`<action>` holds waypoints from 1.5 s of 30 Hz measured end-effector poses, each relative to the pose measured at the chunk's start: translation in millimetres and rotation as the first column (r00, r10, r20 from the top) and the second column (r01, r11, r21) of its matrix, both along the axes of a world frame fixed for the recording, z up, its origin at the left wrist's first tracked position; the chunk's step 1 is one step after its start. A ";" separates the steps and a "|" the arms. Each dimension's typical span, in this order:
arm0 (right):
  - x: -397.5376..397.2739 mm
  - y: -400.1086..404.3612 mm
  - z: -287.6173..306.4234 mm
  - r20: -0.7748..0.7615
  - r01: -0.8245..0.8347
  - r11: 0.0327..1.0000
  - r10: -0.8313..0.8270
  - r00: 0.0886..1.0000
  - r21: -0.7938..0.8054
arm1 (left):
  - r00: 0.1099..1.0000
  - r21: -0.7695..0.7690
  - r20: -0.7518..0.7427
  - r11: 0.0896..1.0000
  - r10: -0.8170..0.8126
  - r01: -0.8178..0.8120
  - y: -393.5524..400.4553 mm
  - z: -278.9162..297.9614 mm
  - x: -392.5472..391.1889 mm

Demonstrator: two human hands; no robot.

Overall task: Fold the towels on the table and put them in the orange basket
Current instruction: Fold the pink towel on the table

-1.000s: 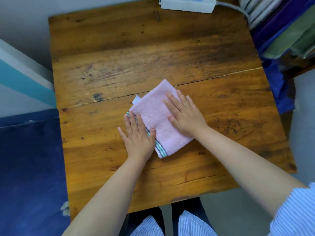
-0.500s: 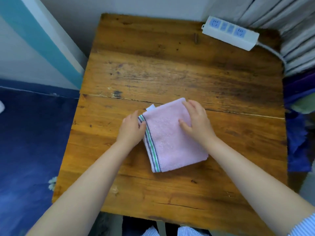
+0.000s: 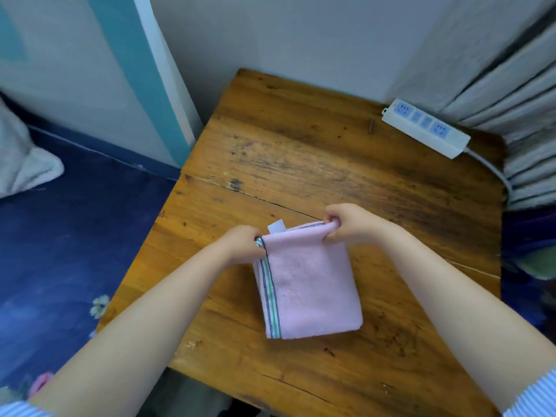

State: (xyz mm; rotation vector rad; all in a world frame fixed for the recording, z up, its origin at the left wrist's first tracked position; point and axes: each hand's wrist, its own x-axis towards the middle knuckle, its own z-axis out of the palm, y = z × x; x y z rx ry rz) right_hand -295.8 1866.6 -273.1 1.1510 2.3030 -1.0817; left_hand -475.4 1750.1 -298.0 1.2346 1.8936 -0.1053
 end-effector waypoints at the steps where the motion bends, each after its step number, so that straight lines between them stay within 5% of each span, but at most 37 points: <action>1: -0.2 -3.2 8.1 -0.040 0.007 1.000 -0.007 0.999 -0.006 | 0.999 0.028 0.041 0.999 0.032 -0.033 -8.7 8.7 -4.5; 6: -26.1 -34.7 53.6 -0.208 0.017 0.998 -0.030 0.978 -0.061 | 0.977 0.253 0.108 0.946 0.182 -0.204 -69.6 60.6 -30.6; 9: -56.5 -64.7 77.8 -0.268 -0.145 0.987 0.160 0.950 0.074 | 0.965 0.425 0.007 0.873 0.263 -0.241 -118.5 93.8 -48.3; 14: -115.9 -149.8 130.4 -0.419 -0.274 0.913 0.385 0.822 0.301 | 0.880 0.615 -0.113 0.728 0.461 -0.303 -222.6 149.9 -82.4; 17: -146.0 -208.0 156.7 -0.564 -0.288 0.927 0.375 0.736 0.241 | 0.804 0.693 -0.112 0.626 0.584 -0.358 -294.2 179.6 -95.8; 21: -177.4 -304.7 185.1 -0.625 -0.437 0.899 0.354 0.695 0.023 | 0.715 0.752 -0.063 0.504 0.696 -0.424 -413.3 216.2 -101.0; 29: -234.3 -506.4 233.5 -0.688 -0.619 0.765 0.546 0.478 0.176 | 0.372 0.827 0.017 0.196 0.928 -0.526 -631.2 269.5 -78.5; 36: -286.2 -626.4 264.2 -0.705 -0.725 0.630 0.646 0.292 0.277 | 0.117 0.825 0.205 -0.107 0.972 -0.555 -744.7 294.1 -79.5; 45: -403.4 -708.7 263.9 -0.639 -0.785 0.489 0.753 0.160 0.380 | -0.043 0.832 0.147 -0.147 0.988 -0.535 -818.3 291.5 -165.5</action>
